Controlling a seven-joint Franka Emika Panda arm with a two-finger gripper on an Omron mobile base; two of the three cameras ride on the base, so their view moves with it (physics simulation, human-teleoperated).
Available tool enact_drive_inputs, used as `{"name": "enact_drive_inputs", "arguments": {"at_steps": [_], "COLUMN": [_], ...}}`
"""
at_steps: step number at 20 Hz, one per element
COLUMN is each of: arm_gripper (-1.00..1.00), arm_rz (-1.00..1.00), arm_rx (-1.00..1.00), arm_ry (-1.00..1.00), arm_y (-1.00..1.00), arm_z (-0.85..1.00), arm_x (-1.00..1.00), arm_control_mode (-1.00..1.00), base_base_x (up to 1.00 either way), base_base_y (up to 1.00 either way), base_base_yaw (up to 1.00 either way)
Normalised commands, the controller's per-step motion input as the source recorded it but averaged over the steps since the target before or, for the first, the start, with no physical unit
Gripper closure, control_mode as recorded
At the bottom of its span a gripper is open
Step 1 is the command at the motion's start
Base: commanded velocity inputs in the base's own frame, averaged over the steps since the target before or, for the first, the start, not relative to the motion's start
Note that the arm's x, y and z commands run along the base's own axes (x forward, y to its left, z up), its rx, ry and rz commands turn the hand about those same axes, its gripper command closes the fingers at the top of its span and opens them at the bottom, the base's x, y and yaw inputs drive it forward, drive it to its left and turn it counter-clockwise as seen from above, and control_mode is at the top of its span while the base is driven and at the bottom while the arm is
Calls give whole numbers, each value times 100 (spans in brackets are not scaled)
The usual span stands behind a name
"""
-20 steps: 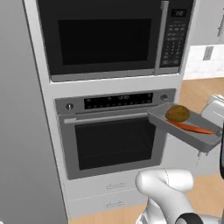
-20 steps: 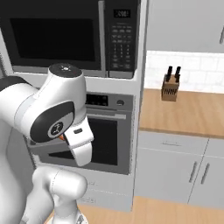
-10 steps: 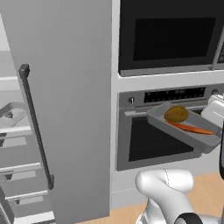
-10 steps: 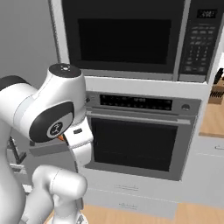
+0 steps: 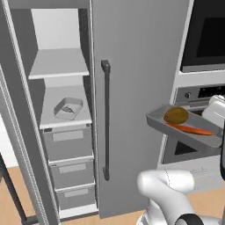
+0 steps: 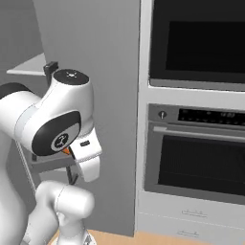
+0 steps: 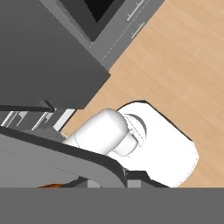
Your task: Take the meat container that has the fish and place it on the second highest rack of the freezer. Then take the vegetable container that has the carrot and avocado and place it on the highest rack of the freezer.
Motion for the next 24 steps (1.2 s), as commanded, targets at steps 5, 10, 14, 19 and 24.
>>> {"name": "enact_drive_inputs", "arguments": {"at_steps": [5,10,14,19,24], "arm_gripper": [100,100,100,100,100], "arm_rz": [0,0,0,0,0], "arm_rx": [0,0,0,0,0], "arm_ry": [0,0,0,0,0], "arm_y": [0,0,0,0,0], "arm_z": [0,0,0,0,0], "arm_x": [0,0,0,0,0], "arm_control_mode": [100,100,100,100,100], "base_base_x": [8,40,68,57,46], "base_base_y": [82,50,33,59,65], "base_base_yaw": [0,3,9,6,-3]}}
